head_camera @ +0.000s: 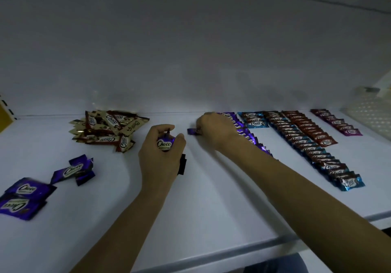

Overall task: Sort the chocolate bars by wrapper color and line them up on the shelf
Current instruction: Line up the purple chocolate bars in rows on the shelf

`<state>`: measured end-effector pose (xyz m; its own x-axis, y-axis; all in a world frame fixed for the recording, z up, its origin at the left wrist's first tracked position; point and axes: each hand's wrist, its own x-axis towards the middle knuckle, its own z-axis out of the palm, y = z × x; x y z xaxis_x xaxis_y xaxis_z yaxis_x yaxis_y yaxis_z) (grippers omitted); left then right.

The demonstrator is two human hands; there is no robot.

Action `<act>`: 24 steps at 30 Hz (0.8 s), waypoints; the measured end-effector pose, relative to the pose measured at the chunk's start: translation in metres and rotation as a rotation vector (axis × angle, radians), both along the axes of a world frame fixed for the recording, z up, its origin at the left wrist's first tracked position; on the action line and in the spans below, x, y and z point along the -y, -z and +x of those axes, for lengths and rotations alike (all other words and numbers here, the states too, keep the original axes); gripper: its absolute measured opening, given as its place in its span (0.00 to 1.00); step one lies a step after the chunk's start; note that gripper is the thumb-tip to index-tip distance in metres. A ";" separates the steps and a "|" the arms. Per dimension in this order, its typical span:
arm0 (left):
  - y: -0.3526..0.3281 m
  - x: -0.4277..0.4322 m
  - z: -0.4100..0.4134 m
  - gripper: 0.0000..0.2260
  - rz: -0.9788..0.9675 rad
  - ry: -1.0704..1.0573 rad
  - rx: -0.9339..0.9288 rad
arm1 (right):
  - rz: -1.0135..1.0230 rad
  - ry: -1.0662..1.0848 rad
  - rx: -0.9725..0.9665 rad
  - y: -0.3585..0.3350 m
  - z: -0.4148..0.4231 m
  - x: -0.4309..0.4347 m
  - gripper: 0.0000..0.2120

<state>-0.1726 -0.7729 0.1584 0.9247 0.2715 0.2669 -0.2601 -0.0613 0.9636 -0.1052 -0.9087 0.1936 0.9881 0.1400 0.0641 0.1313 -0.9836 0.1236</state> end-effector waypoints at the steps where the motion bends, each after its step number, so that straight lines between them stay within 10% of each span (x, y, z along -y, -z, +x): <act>1: 0.000 0.001 -0.001 0.08 -0.003 0.002 -0.006 | -0.008 0.022 0.023 0.000 0.001 -0.002 0.11; 13: 0.000 0.000 0.000 0.10 -0.005 0.007 -0.020 | 0.093 0.251 -0.049 0.033 0.023 -0.029 0.30; 24: 0.002 -0.001 0.002 0.08 0.017 0.001 0.010 | 0.202 0.233 -0.016 0.031 0.033 -0.017 0.23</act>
<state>-0.1703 -0.7715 0.1562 0.9223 0.2655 0.2808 -0.2699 -0.0776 0.9598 -0.0725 -0.8915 0.1628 0.9932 -0.1047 0.0515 -0.1006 -0.9919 -0.0778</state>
